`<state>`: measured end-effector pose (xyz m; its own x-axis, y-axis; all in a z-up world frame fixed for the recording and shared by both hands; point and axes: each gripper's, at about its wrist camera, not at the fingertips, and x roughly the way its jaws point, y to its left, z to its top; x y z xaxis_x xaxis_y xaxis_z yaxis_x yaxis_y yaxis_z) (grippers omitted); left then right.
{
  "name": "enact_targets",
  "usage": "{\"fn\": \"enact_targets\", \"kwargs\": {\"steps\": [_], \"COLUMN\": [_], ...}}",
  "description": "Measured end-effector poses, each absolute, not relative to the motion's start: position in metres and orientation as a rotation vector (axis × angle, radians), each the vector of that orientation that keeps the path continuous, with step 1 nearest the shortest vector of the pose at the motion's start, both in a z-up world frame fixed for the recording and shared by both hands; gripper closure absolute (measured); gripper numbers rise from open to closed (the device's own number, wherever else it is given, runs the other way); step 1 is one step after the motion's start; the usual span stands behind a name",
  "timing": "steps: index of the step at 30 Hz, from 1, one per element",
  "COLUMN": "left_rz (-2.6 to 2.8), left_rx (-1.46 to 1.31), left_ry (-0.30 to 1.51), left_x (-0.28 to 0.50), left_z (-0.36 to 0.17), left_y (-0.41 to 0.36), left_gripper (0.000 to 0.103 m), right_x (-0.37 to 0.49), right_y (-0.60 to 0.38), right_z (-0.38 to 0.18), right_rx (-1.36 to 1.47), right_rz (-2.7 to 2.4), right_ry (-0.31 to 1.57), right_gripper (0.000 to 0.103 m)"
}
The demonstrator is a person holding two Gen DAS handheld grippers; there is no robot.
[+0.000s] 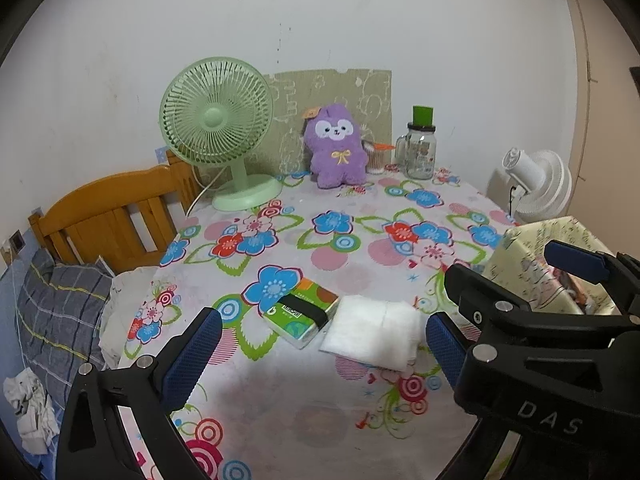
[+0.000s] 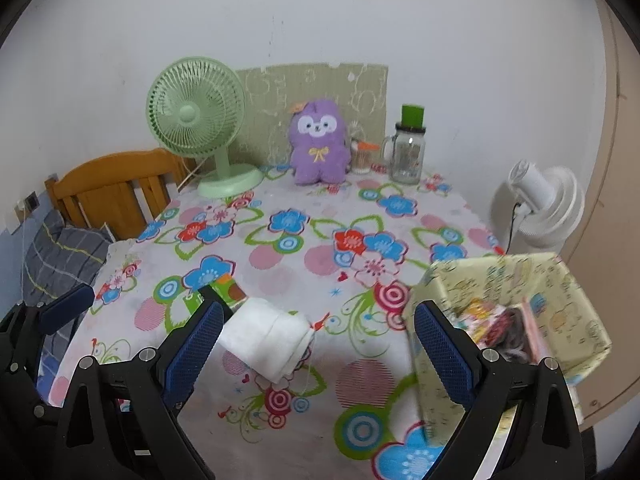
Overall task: Organize soft objects
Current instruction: 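Move both tools back toward the white pad and green tissue pack, then grasp the white pad with the right tool and lift it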
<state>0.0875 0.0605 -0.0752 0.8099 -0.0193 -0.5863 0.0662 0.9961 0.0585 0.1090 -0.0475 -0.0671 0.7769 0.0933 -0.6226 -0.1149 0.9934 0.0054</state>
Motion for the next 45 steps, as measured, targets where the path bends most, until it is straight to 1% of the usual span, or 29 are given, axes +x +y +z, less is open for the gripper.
{"fn": "enact_targets", "kwargs": {"steps": [14, 24, 30, 42, 45], "left_rz": [-0.030, -0.032, -0.058, -0.086, -0.087], "left_rx": [0.088, 0.095, 0.097, 0.098, 0.099], "left_ry": [0.742, 0.822, 0.842, 0.904, 0.905], "left_x": [0.124, 0.144, 0.152, 0.164, 0.164], "left_z": [-0.123, -0.153, -0.163, -0.180, -0.180], "left_y": [0.081, 0.090, 0.092, 0.093, 0.092], "left_gripper": [0.000, 0.000, 0.000, 0.000, 0.000], "right_x": [0.147, 0.174, 0.187, 0.205, 0.206], "right_y": [-0.025, -0.007, 0.004, 0.015, 0.015], "right_z": [-0.116, -0.149, -0.163, -0.187, -0.189], "right_rx": [-0.098, -0.107, -0.097, -0.129, -0.138], "right_rz": [0.127, 0.190, 0.254, 0.225, 0.232], "right_ry": [0.758, 0.857, 0.918, 0.993, 0.997], "right_gripper": [0.005, 0.005, 0.005, 0.006, 0.008]}}
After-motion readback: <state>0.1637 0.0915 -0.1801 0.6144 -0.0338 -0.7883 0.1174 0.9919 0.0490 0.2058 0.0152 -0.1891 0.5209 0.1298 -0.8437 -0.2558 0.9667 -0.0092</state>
